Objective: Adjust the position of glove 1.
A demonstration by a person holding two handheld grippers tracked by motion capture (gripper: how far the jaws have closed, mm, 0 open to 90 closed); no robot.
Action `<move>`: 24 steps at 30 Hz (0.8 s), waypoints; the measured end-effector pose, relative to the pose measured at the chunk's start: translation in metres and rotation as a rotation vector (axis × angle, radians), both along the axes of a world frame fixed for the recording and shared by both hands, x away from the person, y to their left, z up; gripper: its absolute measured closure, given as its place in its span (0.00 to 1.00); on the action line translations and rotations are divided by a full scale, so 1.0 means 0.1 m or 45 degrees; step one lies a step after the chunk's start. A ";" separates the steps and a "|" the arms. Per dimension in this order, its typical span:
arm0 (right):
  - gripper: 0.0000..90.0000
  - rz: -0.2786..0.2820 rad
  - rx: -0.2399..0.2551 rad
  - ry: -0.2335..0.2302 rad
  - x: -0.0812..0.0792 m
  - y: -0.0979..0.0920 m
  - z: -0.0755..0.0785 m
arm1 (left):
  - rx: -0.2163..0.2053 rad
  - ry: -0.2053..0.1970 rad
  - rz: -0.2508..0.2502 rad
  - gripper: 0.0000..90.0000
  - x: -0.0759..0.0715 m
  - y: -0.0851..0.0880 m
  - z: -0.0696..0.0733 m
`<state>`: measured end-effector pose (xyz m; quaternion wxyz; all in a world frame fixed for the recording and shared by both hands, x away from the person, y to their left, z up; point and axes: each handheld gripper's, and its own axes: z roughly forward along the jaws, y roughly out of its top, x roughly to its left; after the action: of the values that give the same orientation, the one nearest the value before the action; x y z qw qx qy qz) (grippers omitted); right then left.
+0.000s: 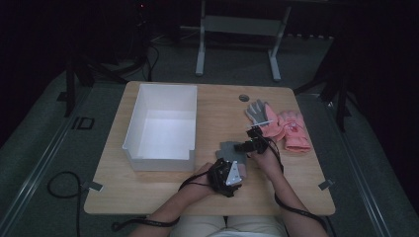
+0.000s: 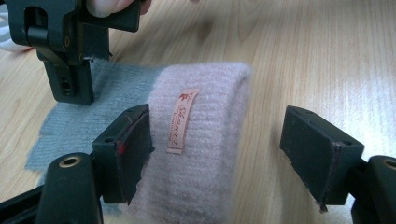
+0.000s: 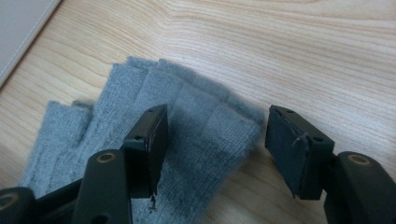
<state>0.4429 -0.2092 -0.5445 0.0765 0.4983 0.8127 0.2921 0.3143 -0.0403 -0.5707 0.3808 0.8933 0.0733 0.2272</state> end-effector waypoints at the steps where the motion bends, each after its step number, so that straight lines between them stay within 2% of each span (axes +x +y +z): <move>1: 0.42 0.002 -0.001 -0.003 0.00 0.00 0.00 | 0.006 -0.016 0.001 0.31 0.00 0.00 -0.01; 3: 0.43 0.001 -0.004 -0.001 0.00 0.00 0.00 | 0.035 -0.048 0.000 0.36 0.00 -0.01 -0.01; 6: 0.48 0.010 0.008 0.002 0.01 0.01 0.00 | 0.065 -0.088 0.006 0.51 0.03 -0.01 0.00; 8: 0.51 0.017 0.046 0.026 0.01 0.03 0.00 | 0.071 -0.080 -0.011 0.60 0.06 0.01 0.02; 10: 0.53 0.030 0.106 0.057 0.03 0.03 -0.01 | 0.069 -0.062 -0.029 0.68 0.08 0.02 0.04; 12: 0.56 0.028 0.133 0.083 0.05 0.03 -0.01 | 0.058 -0.051 -0.048 0.73 0.10 0.05 0.04; 15: 0.65 0.039 0.229 0.176 0.08 0.03 -0.03 | 0.041 -0.025 -0.049 0.75 0.12 0.07 0.05; 18: 0.76 0.059 0.256 0.224 0.09 0.06 -0.04 | 0.030 0.007 -0.034 0.77 0.13 0.07 0.06; 22: 0.81 0.088 0.276 0.200 0.06 0.04 0.02 | -0.007 0.104 -0.014 0.78 0.18 0.11 0.12; 24: 0.81 0.097 0.292 0.191 0.04 0.00 0.09 | -0.018 0.127 -0.016 0.78 0.18 0.11 0.18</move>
<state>0.4467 -0.2097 -0.5360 -0.0530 0.4929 0.7959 0.3476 0.3321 -0.0293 -0.5529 0.3842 0.9013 0.0881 0.1795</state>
